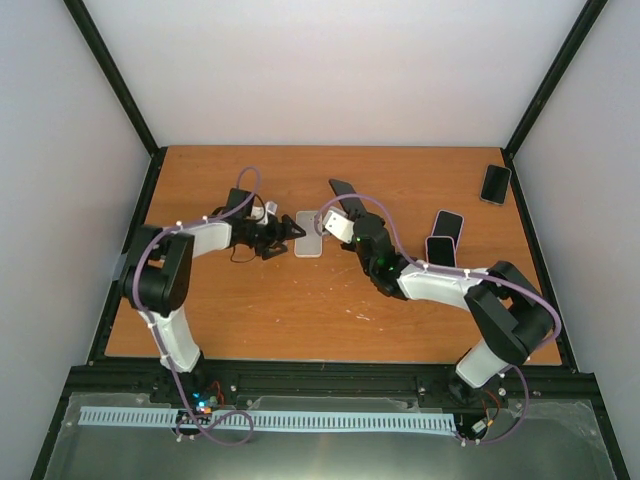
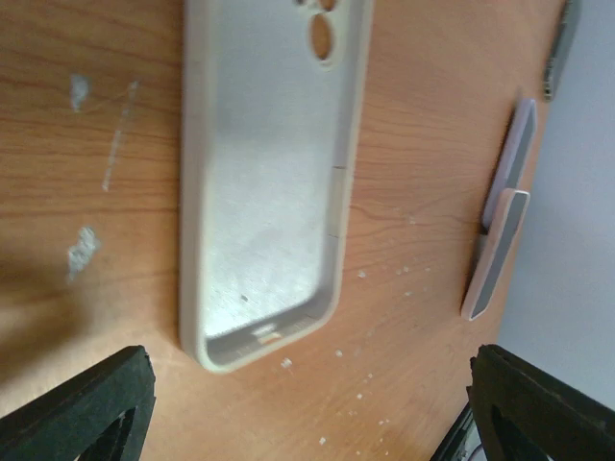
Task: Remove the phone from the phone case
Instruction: Place the phone case at the center of the board, then place the phone at the center of the board.
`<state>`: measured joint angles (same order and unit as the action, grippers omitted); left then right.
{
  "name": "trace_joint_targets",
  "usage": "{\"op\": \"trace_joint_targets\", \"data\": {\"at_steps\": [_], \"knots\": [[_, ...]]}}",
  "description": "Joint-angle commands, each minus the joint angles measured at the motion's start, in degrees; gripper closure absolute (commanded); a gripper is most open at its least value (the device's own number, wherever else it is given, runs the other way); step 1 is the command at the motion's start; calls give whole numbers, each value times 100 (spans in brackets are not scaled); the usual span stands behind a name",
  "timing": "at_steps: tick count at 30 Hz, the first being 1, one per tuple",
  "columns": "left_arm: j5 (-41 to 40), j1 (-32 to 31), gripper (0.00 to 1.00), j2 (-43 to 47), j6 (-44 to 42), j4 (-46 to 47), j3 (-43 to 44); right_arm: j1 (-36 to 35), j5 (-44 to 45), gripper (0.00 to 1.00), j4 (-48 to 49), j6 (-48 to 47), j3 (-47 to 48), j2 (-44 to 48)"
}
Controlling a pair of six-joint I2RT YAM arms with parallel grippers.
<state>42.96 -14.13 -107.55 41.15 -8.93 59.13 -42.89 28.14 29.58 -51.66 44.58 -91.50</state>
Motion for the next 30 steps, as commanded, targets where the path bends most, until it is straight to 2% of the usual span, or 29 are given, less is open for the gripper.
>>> {"op": "trace_joint_targets", "data": {"at_steps": [1, 7, 11, 20, 30], "knots": [[-317, 50, 9, 968, 36, 469, -208, -59, 65, 97, 93, -19, 184, 457], [-186, 60, 10, 1796, 435, 1191, -160, -95, -228, 97, -204, 87, 200, 823], [-55, 64, 9, 1865, 766, 1213, 159, -176, -239, 97, -287, -49, 192, 969], [444, 31, 8, 1550, 1581, 1571, 426, -562, 500, 97, 1005, -1444, -80, 797], [739, -94, 16, 1515, 2203, 2570, 225, -1111, 932, 97, 2244, -2439, -142, 197]]}}
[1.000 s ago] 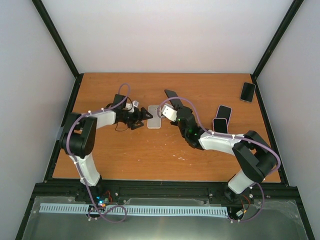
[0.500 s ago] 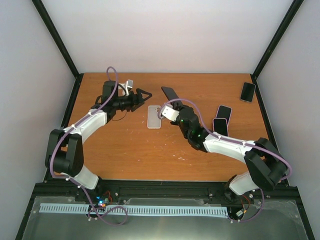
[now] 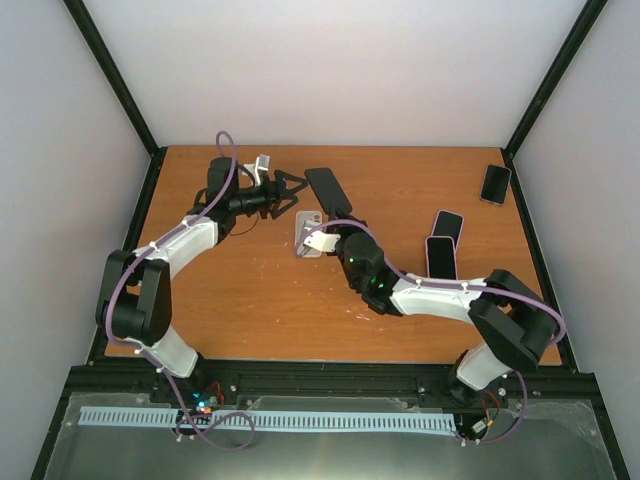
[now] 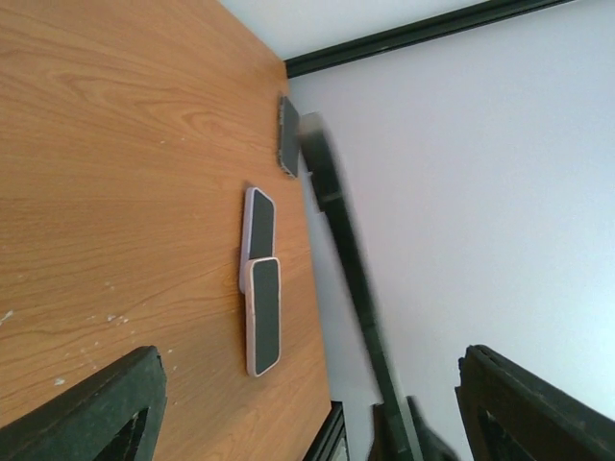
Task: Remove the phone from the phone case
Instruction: Place the phone at the center of the board.
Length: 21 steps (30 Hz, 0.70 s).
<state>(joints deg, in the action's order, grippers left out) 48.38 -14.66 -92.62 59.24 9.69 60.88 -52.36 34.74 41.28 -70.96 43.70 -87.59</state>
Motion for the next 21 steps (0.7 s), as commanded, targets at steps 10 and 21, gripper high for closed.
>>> {"op": "trace_joint_targets", "data": {"at_steps": [10, 21], "knots": [[260, -249, 42, -231, 707, 896, 178, -421, 502, 97, 1933, -937, -64, -560], [331, -379, 80, -376, 825, 1018, 247, -466, 634, 97, 2342, -1277, -143, -686]]}}
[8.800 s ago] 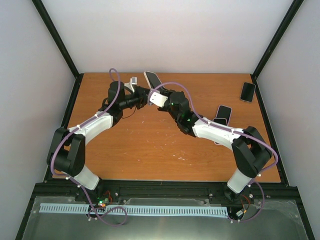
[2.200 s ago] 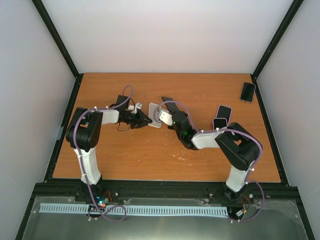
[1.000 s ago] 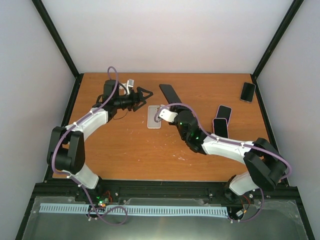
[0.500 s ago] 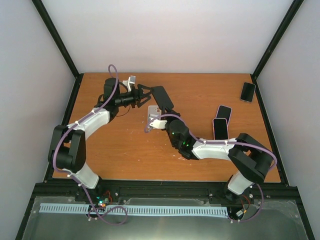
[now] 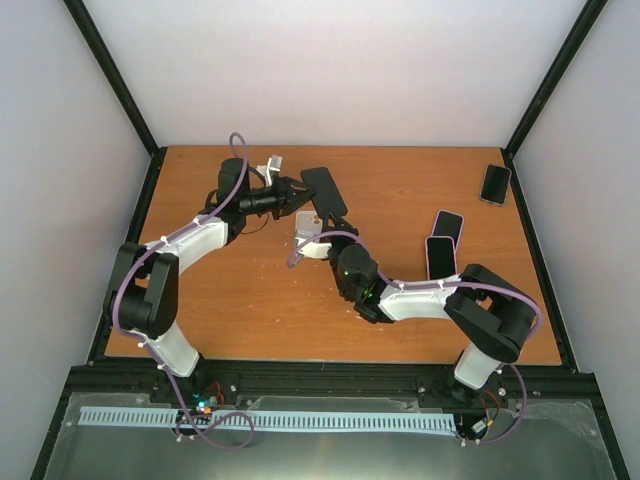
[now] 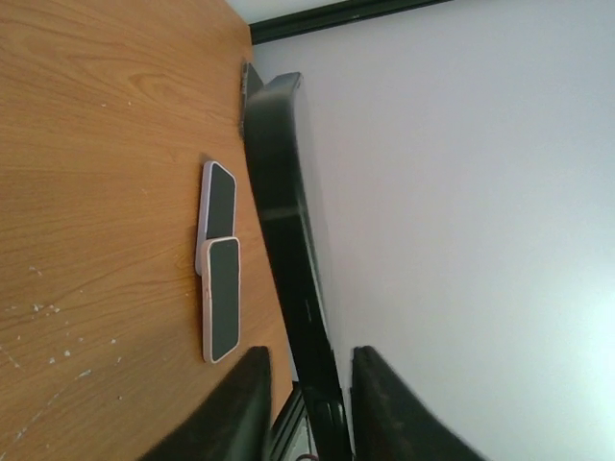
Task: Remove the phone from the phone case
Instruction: Place the phone at the center of the board.
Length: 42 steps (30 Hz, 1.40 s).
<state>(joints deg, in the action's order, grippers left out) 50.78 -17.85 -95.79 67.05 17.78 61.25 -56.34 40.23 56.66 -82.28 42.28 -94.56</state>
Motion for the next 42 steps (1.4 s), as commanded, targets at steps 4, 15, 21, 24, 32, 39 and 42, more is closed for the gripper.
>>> {"op": "trace_joint_targets", "data": {"at_steps": [4, 15, 21, 24, 32, 39, 42], "knots": [[114, -61, 95, -104, 34, 156, 246, -70, 71, 97, 958, -192, -98, 17], [178, -54, 99, -195, -3, 253, 303, -62, 17, 47, 888, -18, -483, 331], [160, 69, 99, -409, -330, 102, 517, -24, -91, 1, -190, 692, -741, 1201], [123, 67, 99, -552, -577, -86, 576, 153, -210, 0, -1259, 1364, -660, 1761], [-32, 31, 99, -864, -1350, -709, 584, 1414, -1970, 0, -6587, 5009, 1488, 2548], [-174, -320, 99, -1248, -2132, -1384, 852, 2356, -4646, 0, -8890, 6613, 3379, 2379], [-164, -432, 99, -1549, -2340, -1592, 1075, 2691, -5674, 0, -9497, 7142, 4283, 2176]]}}
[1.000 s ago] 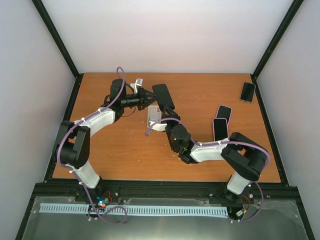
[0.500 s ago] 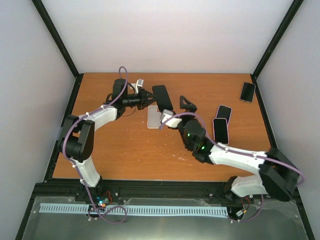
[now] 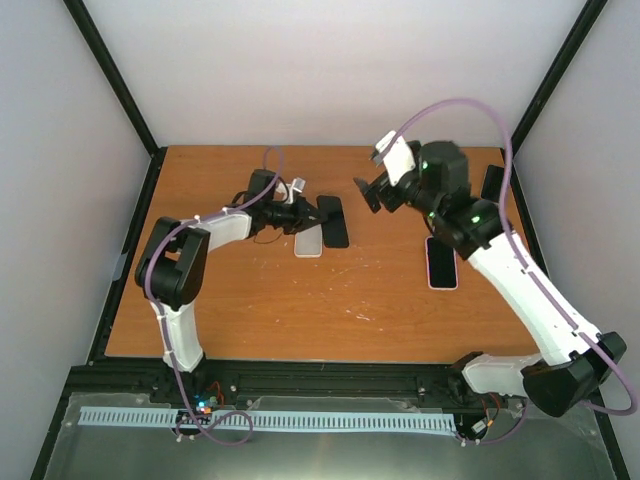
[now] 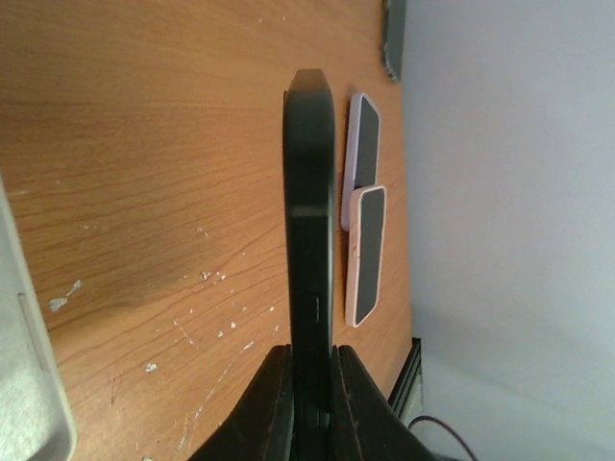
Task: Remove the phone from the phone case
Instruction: Place the phone at the center of the board.
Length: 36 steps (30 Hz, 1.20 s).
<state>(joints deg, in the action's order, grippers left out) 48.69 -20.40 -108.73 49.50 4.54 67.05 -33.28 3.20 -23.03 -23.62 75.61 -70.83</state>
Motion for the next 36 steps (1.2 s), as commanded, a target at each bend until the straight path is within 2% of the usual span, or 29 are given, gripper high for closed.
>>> {"op": "trace_joint_targets", "data": {"at_steps": [1, 5, 7, 9, 11, 14, 20, 27, 31, 36], "knots": [[40, -201, 99, -305, -630, -314, 563, 441, -2039, 0, -1538, 1640, 1163, -248], [45, -223, 99, -607, -696, -457, 790, 956, -3228, 0, -1759, 3055, 2198, -625], [32, -227, 99, -716, -713, -498, 884, 1389, -4218, 0, -1591, 4026, 2457, -807], [-26, -235, 99, -818, -725, -533, 973, 1798, -5159, 0, -892, 5072, 2354, -878], [-75, -244, 100, -886, -743, -575, 1029, 2093, -5709, 0, 64, 6167, 2040, -849], [-59, -245, 99, -955, -729, -512, 955, 2184, -6103, 0, 1510, 7549, 1564, -762], [65, -288, 99, -1159, -664, -473, 891, 2218, -6482, 0, 3326, 9451, 1236, -945], [51, -298, 99, -1170, -466, -282, 798, 2247, -6309, 0, 4174, 10616, 807, -1034], [20, -321, 99, -1162, -416, -240, 836, 2247, -6287, 0, 4283, 10693, 791, -1041], [-40, -389, 99, -1243, -436, -351, 952, 2282, -6411, 0, 3942, 10581, 762, -922]]}}
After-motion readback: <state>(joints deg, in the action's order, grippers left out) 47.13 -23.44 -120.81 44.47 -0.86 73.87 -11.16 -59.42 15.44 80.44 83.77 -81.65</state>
